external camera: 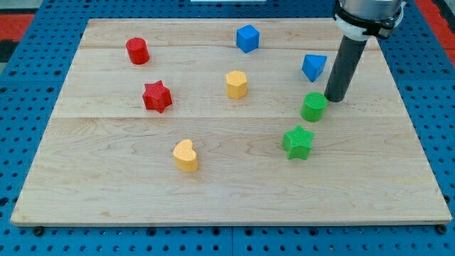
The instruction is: Push the green star towards the bottom right
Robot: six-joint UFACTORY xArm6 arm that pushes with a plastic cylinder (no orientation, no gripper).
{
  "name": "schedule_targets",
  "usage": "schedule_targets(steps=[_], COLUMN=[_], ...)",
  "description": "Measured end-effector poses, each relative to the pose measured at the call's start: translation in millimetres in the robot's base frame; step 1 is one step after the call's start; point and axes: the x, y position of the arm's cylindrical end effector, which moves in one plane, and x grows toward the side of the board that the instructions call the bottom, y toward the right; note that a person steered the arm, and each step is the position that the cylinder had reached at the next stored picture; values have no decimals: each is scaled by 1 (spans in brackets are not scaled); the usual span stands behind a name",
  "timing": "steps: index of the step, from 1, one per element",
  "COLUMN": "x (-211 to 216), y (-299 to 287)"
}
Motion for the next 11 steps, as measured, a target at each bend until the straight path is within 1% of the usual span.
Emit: schedule_targets(steps=[1, 2, 3, 4, 6, 7, 8, 10, 11], x=[0, 31, 56, 56, 60, 40, 31, 73, 67], y=[12, 36, 28, 7, -8, -13, -47, -83, -111])
